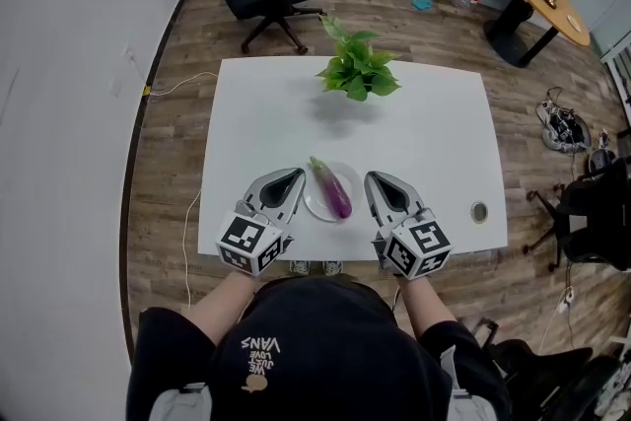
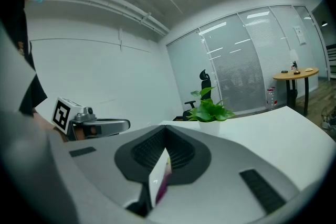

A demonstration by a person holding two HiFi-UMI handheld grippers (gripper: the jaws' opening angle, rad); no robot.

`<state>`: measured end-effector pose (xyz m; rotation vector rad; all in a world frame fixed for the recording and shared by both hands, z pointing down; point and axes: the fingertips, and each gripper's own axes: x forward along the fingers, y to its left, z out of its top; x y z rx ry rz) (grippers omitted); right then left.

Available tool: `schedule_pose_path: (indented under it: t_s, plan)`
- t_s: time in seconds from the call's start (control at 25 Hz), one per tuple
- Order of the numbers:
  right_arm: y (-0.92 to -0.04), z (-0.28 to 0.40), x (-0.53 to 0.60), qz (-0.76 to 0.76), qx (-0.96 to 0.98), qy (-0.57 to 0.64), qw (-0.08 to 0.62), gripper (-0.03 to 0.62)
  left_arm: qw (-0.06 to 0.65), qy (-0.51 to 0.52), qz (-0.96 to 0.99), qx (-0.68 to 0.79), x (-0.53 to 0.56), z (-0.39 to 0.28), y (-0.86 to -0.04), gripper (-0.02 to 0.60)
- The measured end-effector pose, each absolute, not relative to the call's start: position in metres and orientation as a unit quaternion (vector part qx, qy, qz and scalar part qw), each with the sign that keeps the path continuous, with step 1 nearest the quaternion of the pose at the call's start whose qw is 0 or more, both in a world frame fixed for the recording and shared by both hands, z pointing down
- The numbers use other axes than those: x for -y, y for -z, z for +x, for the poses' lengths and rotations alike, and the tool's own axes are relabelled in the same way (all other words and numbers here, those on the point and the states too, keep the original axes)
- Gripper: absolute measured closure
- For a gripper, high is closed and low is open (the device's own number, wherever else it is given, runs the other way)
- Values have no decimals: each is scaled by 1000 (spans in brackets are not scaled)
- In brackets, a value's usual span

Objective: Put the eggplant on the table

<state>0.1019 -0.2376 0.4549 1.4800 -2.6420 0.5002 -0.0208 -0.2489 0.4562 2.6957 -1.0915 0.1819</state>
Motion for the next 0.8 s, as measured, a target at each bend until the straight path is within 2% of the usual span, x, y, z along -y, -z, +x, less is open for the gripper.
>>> schedule_pose_path:
  t_s: [0.8]
  plan:
    - [-452, 103, 239, 487, 861, -139, 42, 576, 99, -59, 918, 379, 250, -21, -453, 571]
